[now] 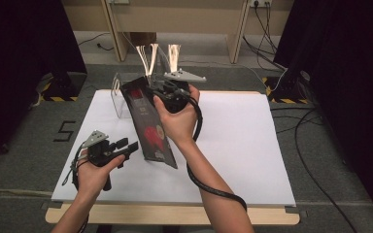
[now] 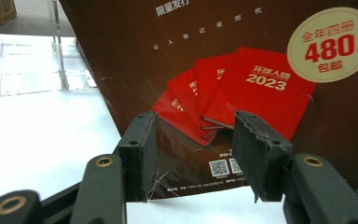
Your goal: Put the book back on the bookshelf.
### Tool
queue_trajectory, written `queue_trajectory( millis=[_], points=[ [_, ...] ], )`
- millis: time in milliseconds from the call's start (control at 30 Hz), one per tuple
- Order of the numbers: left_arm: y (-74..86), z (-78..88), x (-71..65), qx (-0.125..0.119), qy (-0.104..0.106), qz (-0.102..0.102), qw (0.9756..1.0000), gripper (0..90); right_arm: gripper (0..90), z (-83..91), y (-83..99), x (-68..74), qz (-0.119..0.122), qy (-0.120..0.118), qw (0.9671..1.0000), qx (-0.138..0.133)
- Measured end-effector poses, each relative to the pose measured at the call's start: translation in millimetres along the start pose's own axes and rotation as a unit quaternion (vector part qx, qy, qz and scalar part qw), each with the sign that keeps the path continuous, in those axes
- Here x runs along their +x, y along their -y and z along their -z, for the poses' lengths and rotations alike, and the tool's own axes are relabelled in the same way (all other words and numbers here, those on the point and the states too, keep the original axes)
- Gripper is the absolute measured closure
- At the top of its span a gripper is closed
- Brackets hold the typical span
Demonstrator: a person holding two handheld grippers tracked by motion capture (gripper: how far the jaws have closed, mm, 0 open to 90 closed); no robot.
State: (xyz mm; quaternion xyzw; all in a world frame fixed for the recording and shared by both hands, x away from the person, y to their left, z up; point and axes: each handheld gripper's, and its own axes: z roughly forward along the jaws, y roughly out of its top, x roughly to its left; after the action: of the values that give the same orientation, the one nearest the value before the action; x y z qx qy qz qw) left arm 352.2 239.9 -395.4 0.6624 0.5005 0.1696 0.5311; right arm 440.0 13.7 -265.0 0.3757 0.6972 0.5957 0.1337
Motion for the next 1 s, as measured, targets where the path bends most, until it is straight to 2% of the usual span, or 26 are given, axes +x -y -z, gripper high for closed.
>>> queue_trajectory(
  millis=[367, 500, 567, 633, 733, 833, 867, 933, 967, 1000],
  points=[
    [-2.7, 3.1, 1.1, -0.009, -0.001, 0.003, 1.0000, 49.3, 87.8, -14.3, -5.9, 5.5, 0.004, -0.003, 0.9999, -0.011],
    [-5.1, 5.6, 1.6, -0.020, 0.002, 0.008, 0.9998, 49.2, 87.8, -20.8, -6.5, 6.4, 0.000, -0.001, 0.9999, -0.015],
    [-8.6, 7.5, -0.3, -0.036, 0.012, 0.020, 0.9991, 47.5, 87.7, -23.6, -6.2, 7.0, -0.002, 0.000, 0.9999, -0.017],
    [-10.5, 8.3, -1.6, -0.038, 0.014, 0.022, 0.9989, 45.8, 87.7, -24.3, -5.2, 9.2, 0.001, -0.001, 0.9999, -0.016],
    [-21.7, 12.4, -10.1, -0.052, 0.026, 0.021, 0.9981, 43.5, 87.6, -23.6, -3.1, 11.9, 0.009, 0.002, 0.9998, -0.015],
    [-28.9, 14.1, -15.9, -0.058, 0.029, 0.015, 0.9978, 41.7, 87.6, -21.2, -2.6, 13.5, 0.010, 0.005, 0.9999, -0.010],
    [-39.8, 14.3, -25.3, -0.063, 0.035, 0.007, 0.9974, 41.3, 87.6, -18.8, -2.5, 14.0, 0.011, 0.009, 0.9999, -0.009],
    [-49.6, 13.7, -33.6, -0.066, 0.035, -0.003, 0.9972, 40.5, 87.5, -16.7, -2.5, 14.9, 0.007, 0.009, 0.9999, -0.009],
    [-49.6, 13.7, -33.6, -0.066, 0.035, -0.003, 0.9972, 39.7, 87.5, -16.0, -2.3, 14.9, 0.009, 0.009, 0.9999, -0.010],
    [-57.2, 12.1, -39.9, -0.068, 0.034, -0.010, 0.9971, 39.0, 87.5, -15.5, -2.2, 14.9, 0.009, 0.011, 0.9998, -0.011]
  ],
)
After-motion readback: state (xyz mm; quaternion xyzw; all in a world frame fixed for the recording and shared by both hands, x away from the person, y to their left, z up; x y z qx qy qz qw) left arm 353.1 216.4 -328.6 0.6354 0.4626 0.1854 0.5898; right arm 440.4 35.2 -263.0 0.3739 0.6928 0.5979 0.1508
